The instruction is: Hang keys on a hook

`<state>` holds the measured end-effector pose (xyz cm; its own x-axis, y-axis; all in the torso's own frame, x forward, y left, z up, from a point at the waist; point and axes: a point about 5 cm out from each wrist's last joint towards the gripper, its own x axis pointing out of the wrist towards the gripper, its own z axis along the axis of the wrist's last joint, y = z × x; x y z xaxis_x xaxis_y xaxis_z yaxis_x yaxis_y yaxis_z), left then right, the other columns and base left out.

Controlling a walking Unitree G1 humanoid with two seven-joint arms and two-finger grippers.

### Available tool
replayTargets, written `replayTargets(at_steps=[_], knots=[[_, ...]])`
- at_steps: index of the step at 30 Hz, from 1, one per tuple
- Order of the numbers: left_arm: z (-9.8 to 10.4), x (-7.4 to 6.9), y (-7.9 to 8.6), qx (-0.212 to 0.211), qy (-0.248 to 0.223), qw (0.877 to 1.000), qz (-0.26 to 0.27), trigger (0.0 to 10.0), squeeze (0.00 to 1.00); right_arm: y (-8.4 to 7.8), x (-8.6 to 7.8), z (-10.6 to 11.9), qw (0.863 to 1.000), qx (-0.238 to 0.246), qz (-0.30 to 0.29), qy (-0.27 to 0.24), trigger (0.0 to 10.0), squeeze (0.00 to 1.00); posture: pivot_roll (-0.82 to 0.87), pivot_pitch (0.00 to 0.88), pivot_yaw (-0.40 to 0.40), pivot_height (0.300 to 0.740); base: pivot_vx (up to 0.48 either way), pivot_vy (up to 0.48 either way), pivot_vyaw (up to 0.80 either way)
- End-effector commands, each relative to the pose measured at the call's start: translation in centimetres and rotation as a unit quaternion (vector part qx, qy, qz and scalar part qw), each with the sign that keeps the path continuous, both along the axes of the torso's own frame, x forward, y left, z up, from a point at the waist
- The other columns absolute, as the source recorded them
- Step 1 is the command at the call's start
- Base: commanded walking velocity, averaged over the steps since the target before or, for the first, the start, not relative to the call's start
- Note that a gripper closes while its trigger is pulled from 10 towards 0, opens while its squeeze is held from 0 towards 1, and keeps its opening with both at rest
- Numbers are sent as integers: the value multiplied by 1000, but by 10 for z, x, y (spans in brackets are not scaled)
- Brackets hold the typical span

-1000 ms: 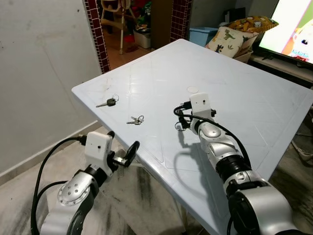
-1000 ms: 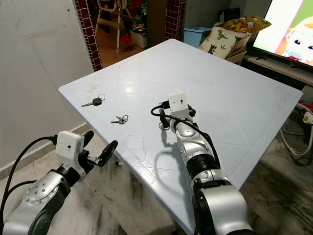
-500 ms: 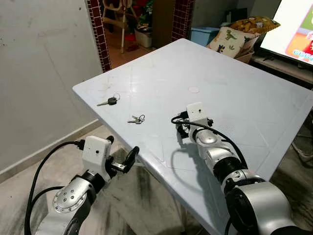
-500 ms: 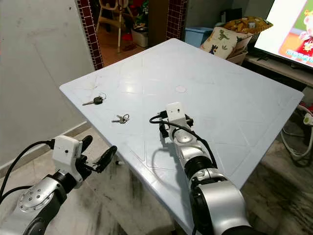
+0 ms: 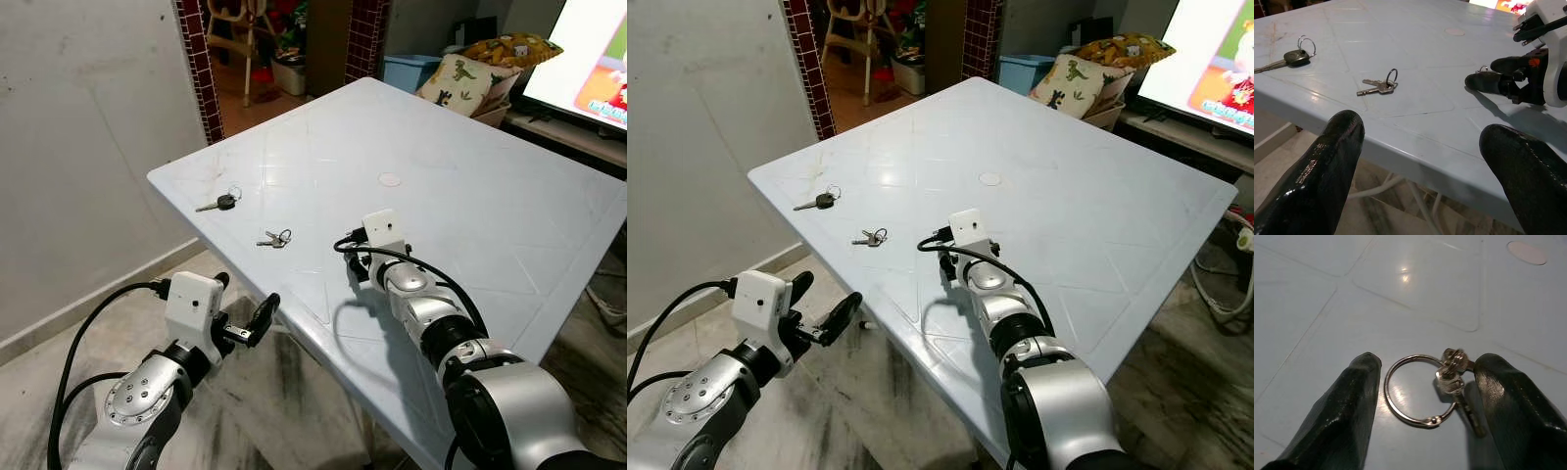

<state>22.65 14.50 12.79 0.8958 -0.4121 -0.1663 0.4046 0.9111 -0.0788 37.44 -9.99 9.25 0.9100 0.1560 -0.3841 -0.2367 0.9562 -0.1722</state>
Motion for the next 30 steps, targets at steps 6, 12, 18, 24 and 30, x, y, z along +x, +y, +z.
replayTargets(at_steps=[6, 12, 18, 24, 30], knots=[[4, -1, 0, 5, -4, 1000, -2, 10000, 0, -1, -6, -11, 999, 28, -9, 33, 0, 0, 255, 39, -30, 740, 0, 0, 0], [4, -1, 1, 8, -3, 1000, -3, 10000, 0, -3, -4, -9, 997, 53, -31, 37, 0, 0, 260, 39, -30, 740, 0, 0, 0], [4, -2, 1, 9, -2, 1000, -4, 10000, 0, -5, -3, -8, 996, 68, -47, 40, 0, 0, 264, 39, -28, 740, 0, 0, 0], [4, -2, 0, 10, 1, 1000, -6, 10000, 0, -6, -6, -14, 994, 82, -58, 50, 0, 0, 268, 39, -24, 740, 0, 0, 0], [4, -2, 0, 11, 2, 1000, -8, 10000, 0, -5, -8, -17, 993, 85, -60, 54, 0, 0, 268, 37, -23, 740, 0, 0, 0]])
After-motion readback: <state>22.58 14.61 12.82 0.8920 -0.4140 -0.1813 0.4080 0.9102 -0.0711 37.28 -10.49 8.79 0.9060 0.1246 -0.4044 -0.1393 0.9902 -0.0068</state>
